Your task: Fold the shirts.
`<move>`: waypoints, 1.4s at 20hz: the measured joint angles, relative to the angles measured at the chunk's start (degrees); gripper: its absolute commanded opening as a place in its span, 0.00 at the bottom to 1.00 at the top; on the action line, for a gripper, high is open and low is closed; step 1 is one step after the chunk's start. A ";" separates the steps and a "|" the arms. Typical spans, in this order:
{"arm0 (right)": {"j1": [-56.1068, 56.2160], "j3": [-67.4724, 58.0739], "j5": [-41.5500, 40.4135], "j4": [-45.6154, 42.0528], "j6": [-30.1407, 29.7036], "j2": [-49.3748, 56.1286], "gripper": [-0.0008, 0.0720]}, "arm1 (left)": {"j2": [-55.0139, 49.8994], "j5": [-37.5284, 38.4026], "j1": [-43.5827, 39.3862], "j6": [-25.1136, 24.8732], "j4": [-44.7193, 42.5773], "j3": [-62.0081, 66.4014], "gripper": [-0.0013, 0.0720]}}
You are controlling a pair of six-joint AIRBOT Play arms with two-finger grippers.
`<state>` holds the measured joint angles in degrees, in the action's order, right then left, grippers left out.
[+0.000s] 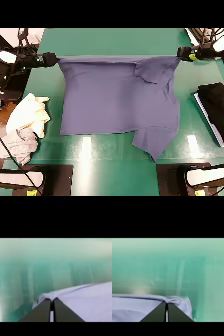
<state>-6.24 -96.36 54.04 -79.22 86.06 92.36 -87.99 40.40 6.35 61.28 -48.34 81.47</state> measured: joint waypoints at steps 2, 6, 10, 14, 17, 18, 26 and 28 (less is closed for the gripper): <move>0.02 2.21 2.01 -1.42 -0.02 0.00 0.03 | -0.20 2.82 -0.13 -0.13 -1.86 -0.66 0.05; 0.66 9.64 4.26 -2.84 0.00 -1.01 0.03 | -0.39 6.32 -0.26 -0.15 -4.20 -4.55 0.05; 1.22 17.57 3.76 -3.32 0.35 -3.58 0.03 | -0.37 8.15 -0.26 -0.20 -5.16 -8.44 0.05; 0.74 22.69 3.26 -3.32 1.16 -6.16 0.06 | -0.37 11.30 -0.28 -0.17 -5.62 -10.32 0.49; 0.48 24.22 3.78 -3.37 1.44 -7.76 0.54 | -0.37 14.36 -0.20 0.87 -5.84 -10.75 0.70; 0.39 24.50 4.09 -3.28 1.75 -8.46 0.54 | -0.37 15.61 -0.17 1.42 -5.88 -10.73 0.70; -5.18 30.58 15.74 5.53 -2.12 -19.37 0.43 | 5.49 31.91 6.23 4.90 -10.73 -15.17 0.70; -6.84 34.82 17.05 9.44 -3.74 -23.39 0.43 | 9.88 33.07 7.34 5.05 -11.43 -21.42 0.70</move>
<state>-13.08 -61.54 71.09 -69.78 82.32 68.97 -78.11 73.47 13.69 66.32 -59.77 60.05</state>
